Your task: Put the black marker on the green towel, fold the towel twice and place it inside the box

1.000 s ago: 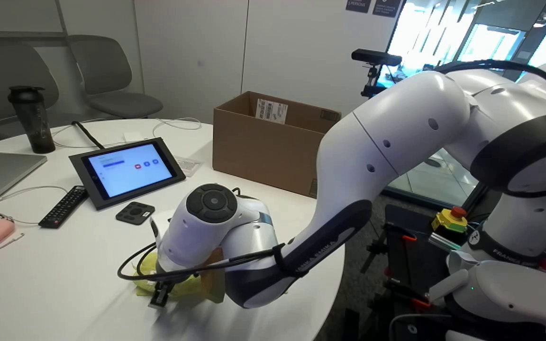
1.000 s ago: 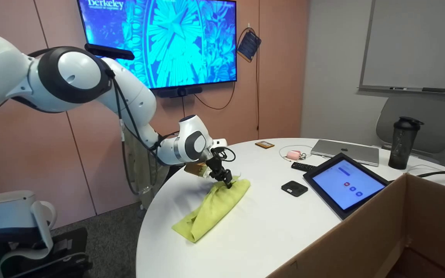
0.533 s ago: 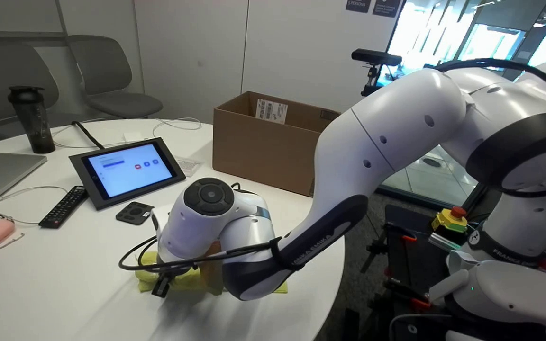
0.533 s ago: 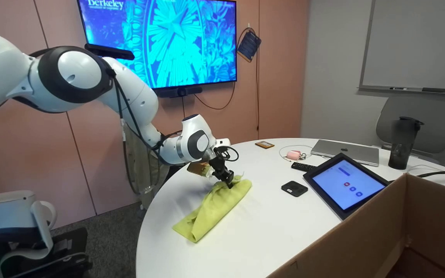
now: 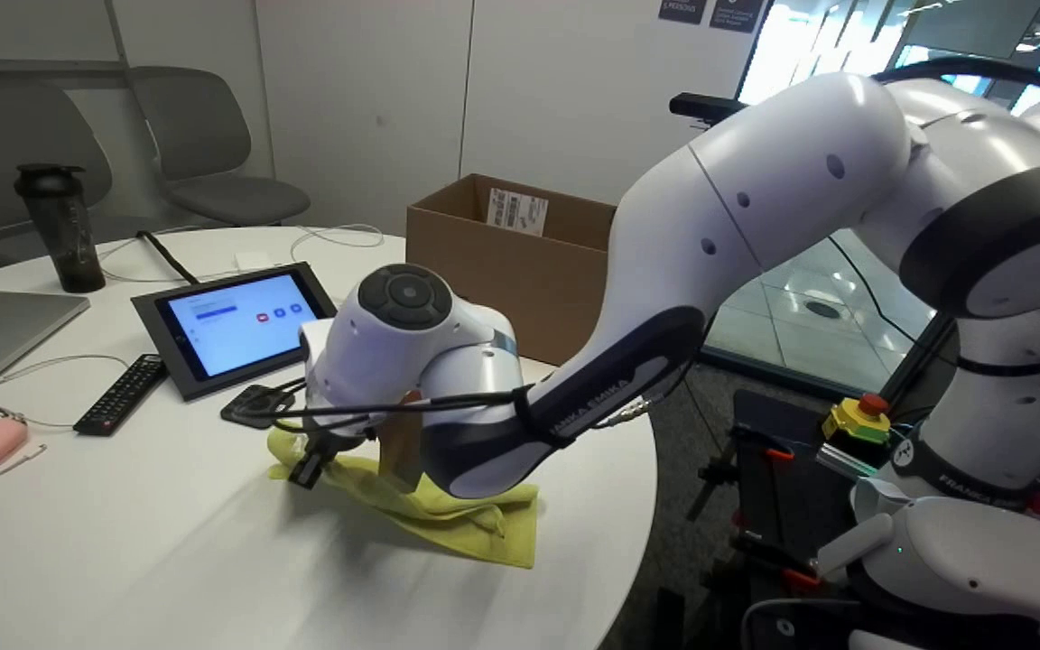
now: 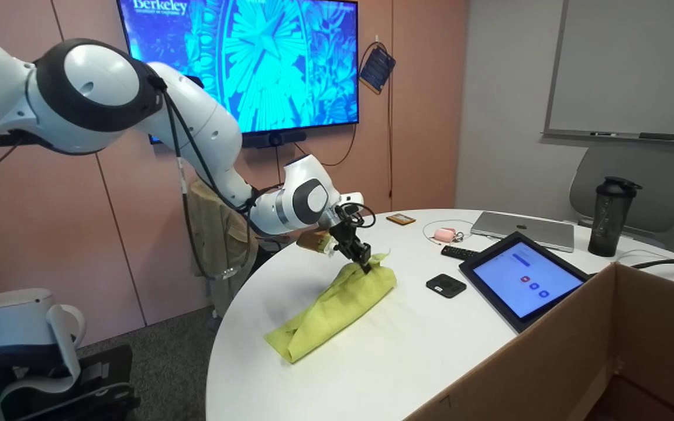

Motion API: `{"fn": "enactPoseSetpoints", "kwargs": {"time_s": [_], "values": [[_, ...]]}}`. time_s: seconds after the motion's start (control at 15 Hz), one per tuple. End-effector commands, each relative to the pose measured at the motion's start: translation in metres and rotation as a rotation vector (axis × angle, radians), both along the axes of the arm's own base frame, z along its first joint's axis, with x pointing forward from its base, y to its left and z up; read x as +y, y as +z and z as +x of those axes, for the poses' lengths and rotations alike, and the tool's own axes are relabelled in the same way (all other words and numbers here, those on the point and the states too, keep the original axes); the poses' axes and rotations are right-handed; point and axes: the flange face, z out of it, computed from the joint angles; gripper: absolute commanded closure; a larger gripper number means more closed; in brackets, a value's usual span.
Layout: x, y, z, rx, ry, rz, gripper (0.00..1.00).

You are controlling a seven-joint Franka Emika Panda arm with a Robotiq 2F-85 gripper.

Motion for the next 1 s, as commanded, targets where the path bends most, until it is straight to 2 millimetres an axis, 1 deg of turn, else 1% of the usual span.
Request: {"fn": "enactPoseSetpoints", "kwargs": {"time_s": [0.0, 0.27, 0.6, 0.93], "values": [[-0.018, 0.054, -0.019, 0.031, -0.039, -0.001, 0.87], [-0.037, 0.075, -0.041, 0.094, -0.102, -0.042, 0.87], [-0.057, 0.082, -0.077, 0.176, -0.161, -0.066, 0.87], [-0.071, 0.093, -0.116, 0.245, -0.213, -0.075, 0.87]]}}
